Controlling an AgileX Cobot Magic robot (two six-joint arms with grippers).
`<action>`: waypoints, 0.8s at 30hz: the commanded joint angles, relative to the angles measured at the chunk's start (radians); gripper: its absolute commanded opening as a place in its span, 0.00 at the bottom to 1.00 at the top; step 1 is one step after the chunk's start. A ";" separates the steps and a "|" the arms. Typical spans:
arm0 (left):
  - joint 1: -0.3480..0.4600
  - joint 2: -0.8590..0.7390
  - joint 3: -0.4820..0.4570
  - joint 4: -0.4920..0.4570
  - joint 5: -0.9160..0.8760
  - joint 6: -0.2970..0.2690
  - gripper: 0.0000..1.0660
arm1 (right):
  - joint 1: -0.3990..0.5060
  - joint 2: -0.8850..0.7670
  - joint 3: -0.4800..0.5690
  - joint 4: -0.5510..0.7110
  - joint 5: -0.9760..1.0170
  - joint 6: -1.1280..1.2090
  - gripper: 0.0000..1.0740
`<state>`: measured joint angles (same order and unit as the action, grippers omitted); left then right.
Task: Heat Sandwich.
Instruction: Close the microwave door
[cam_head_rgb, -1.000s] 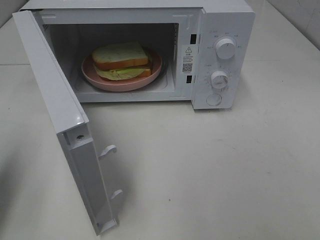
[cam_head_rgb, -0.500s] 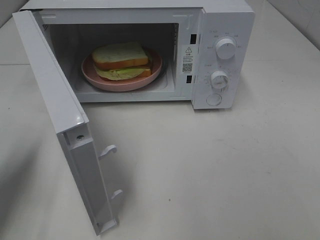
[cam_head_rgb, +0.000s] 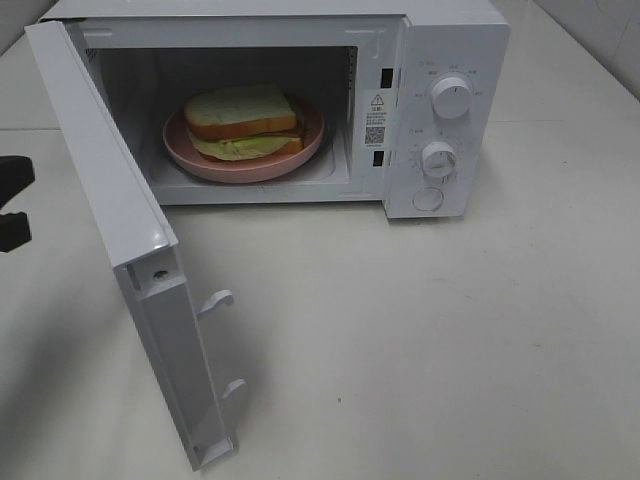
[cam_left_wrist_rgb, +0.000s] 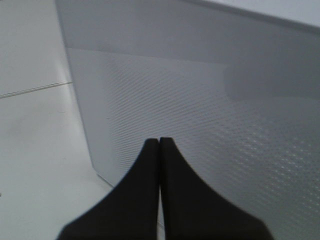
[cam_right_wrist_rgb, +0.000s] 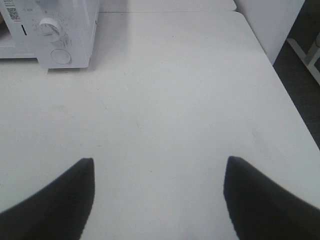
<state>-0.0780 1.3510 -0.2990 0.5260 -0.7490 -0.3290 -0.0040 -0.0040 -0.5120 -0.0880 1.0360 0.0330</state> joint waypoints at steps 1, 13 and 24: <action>-0.058 0.042 -0.029 -0.028 -0.024 0.035 0.00 | -0.007 -0.028 0.005 -0.001 -0.011 0.003 0.65; -0.244 0.154 -0.117 -0.219 -0.035 0.129 0.00 | -0.007 -0.028 0.005 -0.001 -0.011 0.003 0.65; -0.381 0.265 -0.232 -0.360 -0.033 0.177 0.00 | -0.007 -0.028 0.005 -0.001 -0.011 0.003 0.63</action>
<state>-0.4390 1.6050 -0.5080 0.1950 -0.7710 -0.1610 -0.0040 -0.0040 -0.5120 -0.0880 1.0360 0.0330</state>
